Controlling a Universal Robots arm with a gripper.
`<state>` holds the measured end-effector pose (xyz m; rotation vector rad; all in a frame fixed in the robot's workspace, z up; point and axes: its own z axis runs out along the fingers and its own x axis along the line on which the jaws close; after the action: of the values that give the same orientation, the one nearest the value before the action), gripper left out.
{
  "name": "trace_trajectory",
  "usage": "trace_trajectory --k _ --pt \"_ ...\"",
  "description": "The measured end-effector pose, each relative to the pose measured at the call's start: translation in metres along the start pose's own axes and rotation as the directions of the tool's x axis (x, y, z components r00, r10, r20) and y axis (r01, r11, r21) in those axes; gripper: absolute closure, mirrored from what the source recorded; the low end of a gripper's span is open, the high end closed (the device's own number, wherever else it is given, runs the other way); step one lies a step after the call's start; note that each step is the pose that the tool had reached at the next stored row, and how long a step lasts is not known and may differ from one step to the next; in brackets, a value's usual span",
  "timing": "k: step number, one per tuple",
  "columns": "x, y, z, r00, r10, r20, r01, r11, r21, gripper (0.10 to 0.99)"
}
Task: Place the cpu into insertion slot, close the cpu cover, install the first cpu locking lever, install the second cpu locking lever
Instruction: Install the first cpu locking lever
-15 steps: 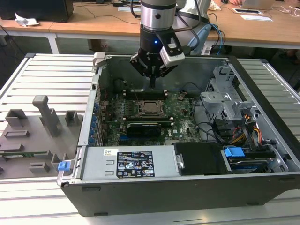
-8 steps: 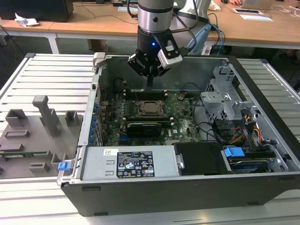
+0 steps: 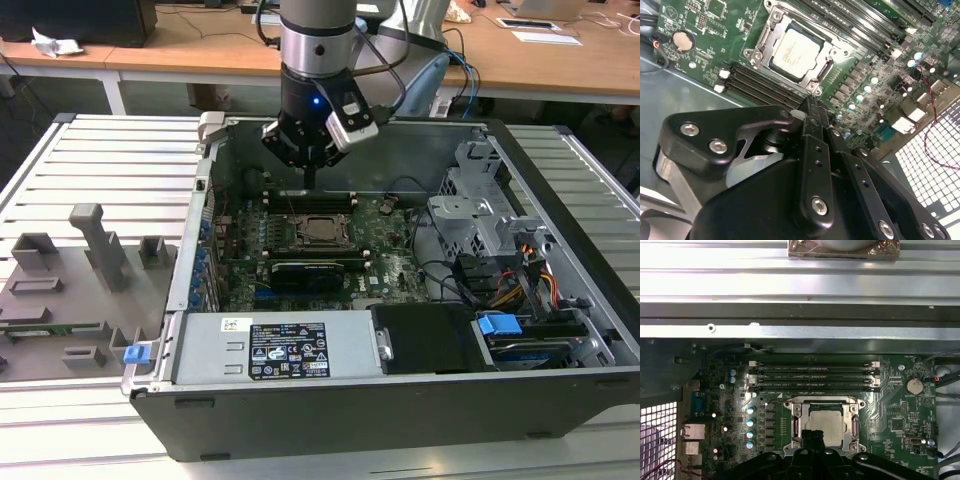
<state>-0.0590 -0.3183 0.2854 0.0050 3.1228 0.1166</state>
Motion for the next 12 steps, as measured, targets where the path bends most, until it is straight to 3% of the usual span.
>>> trace_trajectory --k 8,12 --pt "0.0024 -0.0001 0.0015 1.0000 -0.001 0.0001 0.001 1.0000 0.000 0.980" --pt "0.0025 -0.0004 0.0054 1.0000 -0.001 -0.0001 0.001 1.0000 0.005 0.980"
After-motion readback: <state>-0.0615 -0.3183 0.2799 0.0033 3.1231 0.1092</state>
